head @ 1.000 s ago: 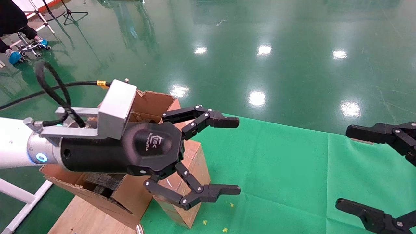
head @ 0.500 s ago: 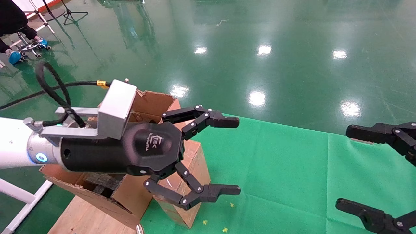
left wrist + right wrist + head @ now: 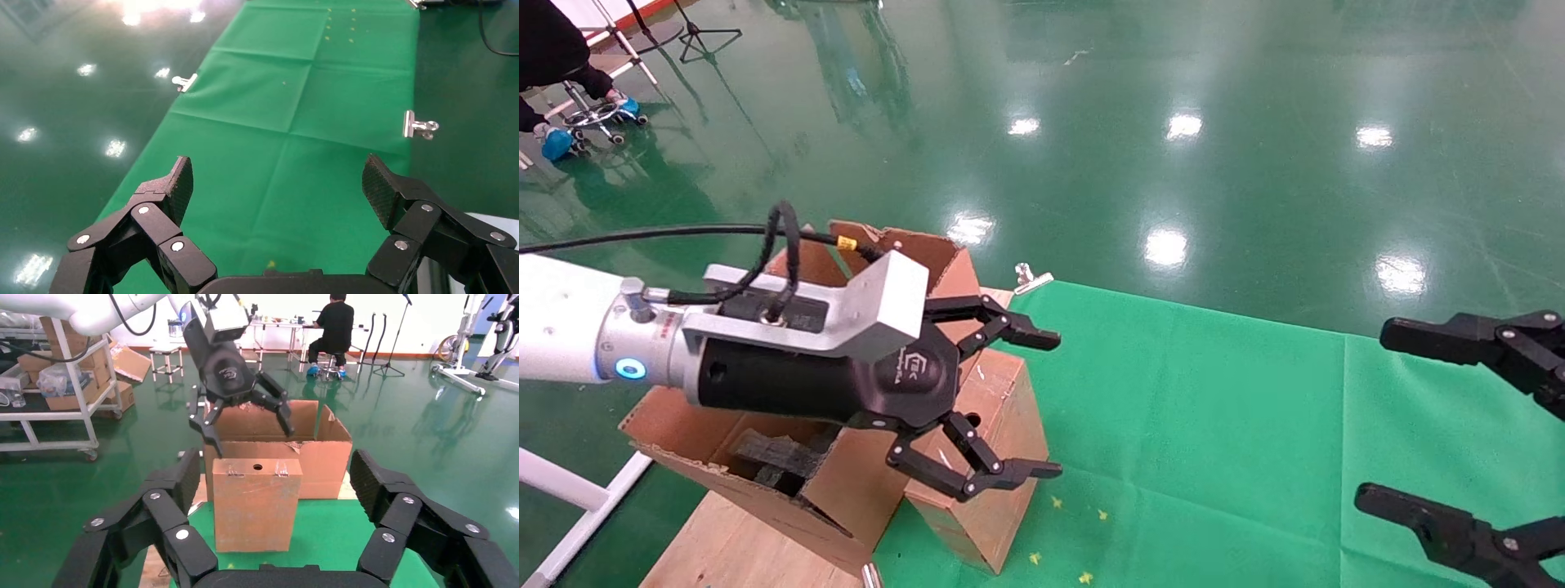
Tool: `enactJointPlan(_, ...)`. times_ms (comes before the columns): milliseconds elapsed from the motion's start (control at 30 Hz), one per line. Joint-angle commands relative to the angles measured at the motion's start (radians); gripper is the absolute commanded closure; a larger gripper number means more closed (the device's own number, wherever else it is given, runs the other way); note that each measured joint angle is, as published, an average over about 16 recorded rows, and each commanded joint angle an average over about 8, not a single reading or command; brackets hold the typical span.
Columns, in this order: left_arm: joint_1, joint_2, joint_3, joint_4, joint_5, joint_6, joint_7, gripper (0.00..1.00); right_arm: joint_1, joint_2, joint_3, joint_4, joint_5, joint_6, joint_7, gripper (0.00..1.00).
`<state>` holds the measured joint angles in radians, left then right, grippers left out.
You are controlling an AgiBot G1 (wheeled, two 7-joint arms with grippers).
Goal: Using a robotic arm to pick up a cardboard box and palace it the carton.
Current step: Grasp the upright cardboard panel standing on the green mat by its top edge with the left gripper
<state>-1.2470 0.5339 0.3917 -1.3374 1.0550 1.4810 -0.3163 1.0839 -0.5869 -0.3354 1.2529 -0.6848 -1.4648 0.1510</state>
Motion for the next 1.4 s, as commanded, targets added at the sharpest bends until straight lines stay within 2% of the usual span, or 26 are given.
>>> enactJointPlan(33,-0.017,-0.002,0.009,0.001,0.013,0.005,-0.005,0.00,0.000,0.000,0.000,0.000,0.000,0.000,0.000,1.00)
enactJointPlan(133,-0.036,-0.014,0.020,0.005,0.066,-0.012,-0.033,0.00,0.000,0.000,0.000,0.000,0.000,0.000,0.000,1.00)
enactJointPlan(233,-0.075,-0.019,0.047,0.004,0.170,-0.040,-0.108,0.00,0.000,0.000,0.000,0.000,0.000,0.000,0.000,1.00)
enactJointPlan(500,-0.241,0.050,0.164,-0.012,0.504,-0.036,-0.469,0.00,0.000,0.000,0.000,0.000,0.000,0.000,0.000,1.00)
enactJointPlan(700,-0.324,0.120,0.226,-0.015,0.607,0.032,-0.732,0.00,0.000,0.000,0.000,0.000,0.000,0.000,0.000,1.00)
enactJointPlan(800,-0.343,0.147,0.258,-0.015,0.628,0.056,-0.823,0.00,0.000,0.000,0.000,0.000,0.000,0.000,0.000,1.00)
enactJointPlan(1000,-0.350,0.172,0.331,-0.017,0.653,0.069,-0.904,0.00,0.000,0.000,0.000,0.000,0.000,0.000,0.000,1.00)
enactJointPlan(1267,-0.342,0.182,0.391,-0.019,0.654,0.048,-0.914,0.00,0.000,0.000,0.000,0.000,0.000,0.000,0.000,1.00)
enactJointPlan(1300,-0.341,0.184,0.395,-0.019,0.653,0.046,-0.911,0.00,0.000,0.000,0.000,0.000,0.000,0.000,0.000,0.98)
enactJointPlan(1400,-0.343,0.188,0.407,-0.020,0.651,0.046,-0.897,0.00,0.000,0.000,0.000,0.000,0.000,0.000,0.000,0.62)
